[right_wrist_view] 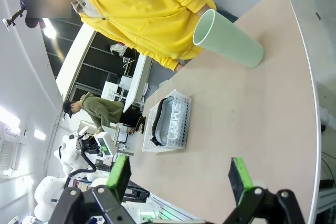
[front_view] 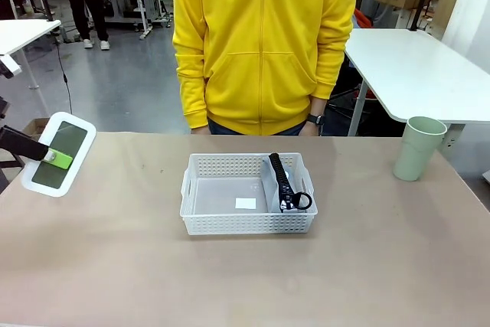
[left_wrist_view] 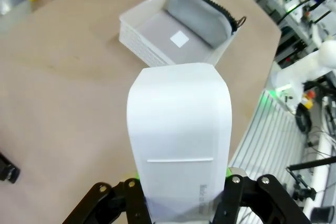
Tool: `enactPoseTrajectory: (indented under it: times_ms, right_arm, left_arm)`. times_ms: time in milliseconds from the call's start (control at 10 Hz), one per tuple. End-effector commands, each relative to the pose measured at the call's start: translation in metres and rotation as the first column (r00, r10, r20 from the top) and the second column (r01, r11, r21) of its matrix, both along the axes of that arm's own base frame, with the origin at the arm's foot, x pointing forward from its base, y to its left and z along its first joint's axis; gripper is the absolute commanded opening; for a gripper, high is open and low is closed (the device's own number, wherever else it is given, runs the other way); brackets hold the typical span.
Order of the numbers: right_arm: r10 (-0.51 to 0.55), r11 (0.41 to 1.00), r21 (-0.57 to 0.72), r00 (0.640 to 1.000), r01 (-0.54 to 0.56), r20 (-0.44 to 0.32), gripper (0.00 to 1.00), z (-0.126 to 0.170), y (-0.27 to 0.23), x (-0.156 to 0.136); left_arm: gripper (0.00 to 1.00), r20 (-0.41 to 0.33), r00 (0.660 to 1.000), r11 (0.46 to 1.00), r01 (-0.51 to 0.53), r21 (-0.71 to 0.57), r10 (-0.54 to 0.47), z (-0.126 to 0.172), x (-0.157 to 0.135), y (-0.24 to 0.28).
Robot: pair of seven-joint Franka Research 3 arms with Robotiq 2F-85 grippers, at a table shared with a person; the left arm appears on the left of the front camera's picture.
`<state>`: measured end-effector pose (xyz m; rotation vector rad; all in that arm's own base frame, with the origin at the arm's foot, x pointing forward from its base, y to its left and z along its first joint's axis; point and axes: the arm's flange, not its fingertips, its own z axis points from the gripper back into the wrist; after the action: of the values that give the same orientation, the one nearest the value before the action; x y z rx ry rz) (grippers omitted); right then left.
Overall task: Efficiently arrange items inside the basket to fit them all.
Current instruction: Pick up the Digital clock and place it inside the Organizing basket.
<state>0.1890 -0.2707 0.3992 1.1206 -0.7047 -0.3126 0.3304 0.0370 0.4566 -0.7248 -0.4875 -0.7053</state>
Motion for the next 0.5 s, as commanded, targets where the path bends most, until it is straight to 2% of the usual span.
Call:
enactPoseTrajectory:
  times_ms: [0, 200, 300, 400]
  right_arm:
    - [-0.006, 1.000, -0.003, 0.999, 0.006, 0.039, 1.00, 0.001, 0.001, 0.001]
    - [-0.006, 1.000, -0.003, 0.999, 0.006, 0.039, 1.00, 0.001, 0.001, 0.001]
    - [-0.006, 1.000, -0.003, 0.999, 0.006, 0.039, 1.00, 0.001, 0.001, 0.001]
    - [-0.006, 1.000, -0.003, 0.999, 0.006, 0.039, 1.00, 0.001, 0.001, 0.001]
  left_arm:
    - [0.00, -0.001, 0.999, 0.998, 0.054, 0.024, -0.054, 0.002, -0.004, -0.007]
    - [0.00, -0.001, 0.999, 0.998, 0.054, 0.024, -0.054, 0.002, -0.004, -0.007]
    - [0.51, -0.011, 1.000, 1.000, 0.026, 0.016, -0.026, 0.000, -0.001, -0.008]
    - [0.51, -0.083, 0.994, 0.995, -0.060, 0.084, 0.067, 0.003, 0.007, -0.026]
